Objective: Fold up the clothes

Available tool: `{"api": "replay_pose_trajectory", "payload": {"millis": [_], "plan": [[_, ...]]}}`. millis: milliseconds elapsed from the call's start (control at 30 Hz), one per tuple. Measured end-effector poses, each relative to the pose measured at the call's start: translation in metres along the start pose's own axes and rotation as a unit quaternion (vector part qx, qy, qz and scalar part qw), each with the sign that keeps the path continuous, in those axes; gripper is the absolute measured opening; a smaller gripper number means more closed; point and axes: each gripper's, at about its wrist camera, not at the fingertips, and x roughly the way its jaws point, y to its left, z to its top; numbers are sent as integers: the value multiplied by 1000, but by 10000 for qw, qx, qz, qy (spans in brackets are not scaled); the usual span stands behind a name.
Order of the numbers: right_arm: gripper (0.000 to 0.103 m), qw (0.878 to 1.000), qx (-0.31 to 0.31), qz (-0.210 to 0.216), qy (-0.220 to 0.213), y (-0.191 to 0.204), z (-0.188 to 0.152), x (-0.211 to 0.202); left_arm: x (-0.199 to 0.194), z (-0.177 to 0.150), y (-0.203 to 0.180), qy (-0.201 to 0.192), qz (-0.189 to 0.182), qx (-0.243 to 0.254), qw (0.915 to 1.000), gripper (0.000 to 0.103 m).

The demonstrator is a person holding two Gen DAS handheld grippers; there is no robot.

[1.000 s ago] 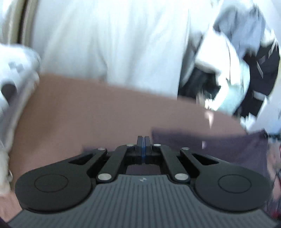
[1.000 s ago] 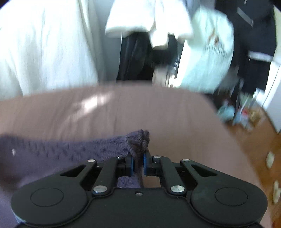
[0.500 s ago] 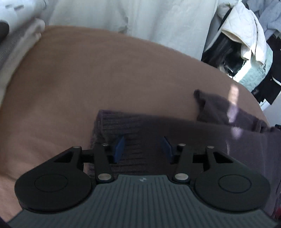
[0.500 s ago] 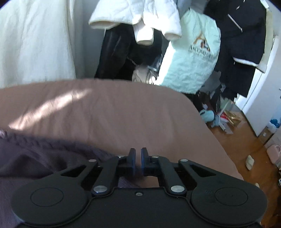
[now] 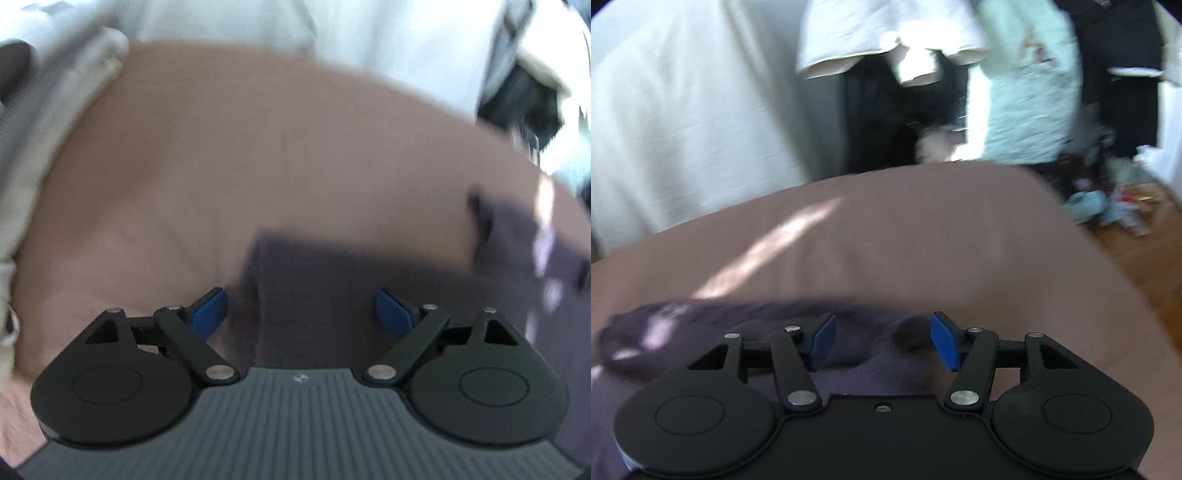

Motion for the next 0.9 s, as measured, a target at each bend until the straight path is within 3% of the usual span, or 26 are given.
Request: {"api": "replay_pose_trajectory", "payload": {"millis": [33, 67, 100, 167, 267, 333, 400, 433, 500, 567, 633, 700, 833, 900], "plan": [[67, 9999, -107, -19, 45, 7, -4, 3, -1, -5, -1, -123, -57, 65, 9999, 91], [68, 9996, -231, -119, 59, 13, -8, 5, -2, -11, -2, -270, -145, 76, 9995, 81], [68, 9991, -355, -219, 74, 19, -12, 8, -4, -14, -3, -389, -126, 75, 9991, 51], [68, 9980, -493, -374, 140, 24, -15, 15, -21, -21, -3, -732, -321, 54, 9968, 18], [68, 9990, -298, -310, 126, 14, -15, 18, -74, -36, 1, -1588, -1239, -234, 9792, 18], [68, 9993, -205, -272, 161, 9, -19, 19, -101, -49, 7, -1623, -2052, -863, 9613, 18], [68, 9983, -263, -412, 310, 7, -26, 22, -118, -69, 7, -1364, -2776, -1291, 9422, 18], [68, 9972, -340, -521, 418, 6, -30, 26, -126, -82, 3, -1254, -2890, -1208, 9413, 18], [68, 9948, -451, -683, 608, 3, -39, 33, -145, -110, -11, -1019, -2774, -562, 9537, 18], [68, 9936, -462, -714, 738, -1, -50, 37, -155, -144, -32, -434, -2368, 445, 9696, 18], [71, 9942, -339, -677, 768, -7, -58, 37, -156, -174, -39, 23, -1858, 982, 9777, 18], [73, 9948, -150, -584, 815, -14, -61, 37, -155, -191, -34, 155, -1658, 919, 9817, 20], [77, 9950, -23, -549, 839, -21, -62, 34, -184, -193, -17, -206, -1928, 419, 9801, 24], [77, 9952, -70, -542, 811, -21, -62, 31, -206, -194, -9, -572, -2145, 326, 9745, 40]]}}
